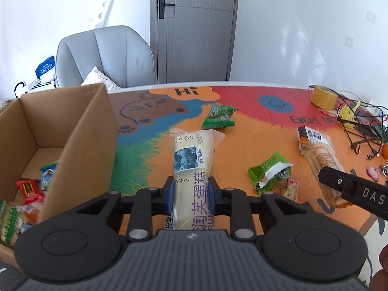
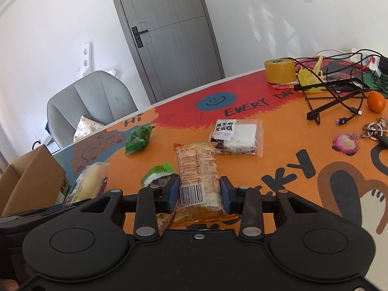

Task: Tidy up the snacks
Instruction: 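Lift and carry the cake roll and bread pack over the box with both grippers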

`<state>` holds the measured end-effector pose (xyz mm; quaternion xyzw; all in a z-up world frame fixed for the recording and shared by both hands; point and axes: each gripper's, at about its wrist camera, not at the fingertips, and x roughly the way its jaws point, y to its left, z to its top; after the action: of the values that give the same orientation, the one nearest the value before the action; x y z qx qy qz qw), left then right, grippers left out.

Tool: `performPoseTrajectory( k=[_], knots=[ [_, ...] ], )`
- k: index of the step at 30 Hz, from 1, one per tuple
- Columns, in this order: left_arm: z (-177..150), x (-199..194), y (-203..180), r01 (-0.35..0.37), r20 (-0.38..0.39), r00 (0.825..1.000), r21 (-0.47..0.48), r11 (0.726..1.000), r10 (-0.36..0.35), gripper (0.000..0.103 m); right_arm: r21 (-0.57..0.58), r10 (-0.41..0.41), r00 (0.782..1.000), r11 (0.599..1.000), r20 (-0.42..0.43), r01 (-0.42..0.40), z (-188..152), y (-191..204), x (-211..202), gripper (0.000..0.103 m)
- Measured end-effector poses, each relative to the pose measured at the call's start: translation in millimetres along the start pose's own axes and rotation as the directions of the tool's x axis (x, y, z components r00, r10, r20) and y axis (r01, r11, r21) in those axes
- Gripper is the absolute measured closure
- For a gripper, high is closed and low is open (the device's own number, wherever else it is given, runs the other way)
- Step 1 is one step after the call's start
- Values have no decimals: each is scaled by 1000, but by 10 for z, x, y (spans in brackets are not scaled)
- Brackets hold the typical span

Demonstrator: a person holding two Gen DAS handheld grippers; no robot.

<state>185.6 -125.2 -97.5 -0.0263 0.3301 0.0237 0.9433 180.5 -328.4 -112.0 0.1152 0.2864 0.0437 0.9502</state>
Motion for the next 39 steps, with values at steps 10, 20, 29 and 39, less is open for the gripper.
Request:
performPoseTrajectory(
  k=[10,20,29,39],
  knots=[
    [192,-361,251,-12,101,995,-40,999,16,77,-23,44,998,999,40,-43,109,284,-107,67],
    [321,-634,502,-37,179,983,-73,997,50,77,-67,113,990,992,89,-107,214,682,-239,67],
    [333,-775,801,-64,204,975,-123,990,88,77,-99,172,980,982,98,-162,244,959,-252,67],
    [337,-792,1324,-121,192,968,-206,971,161,77,-155,232,970,963,73,-219,203,1420,-188,67]
  ],
)
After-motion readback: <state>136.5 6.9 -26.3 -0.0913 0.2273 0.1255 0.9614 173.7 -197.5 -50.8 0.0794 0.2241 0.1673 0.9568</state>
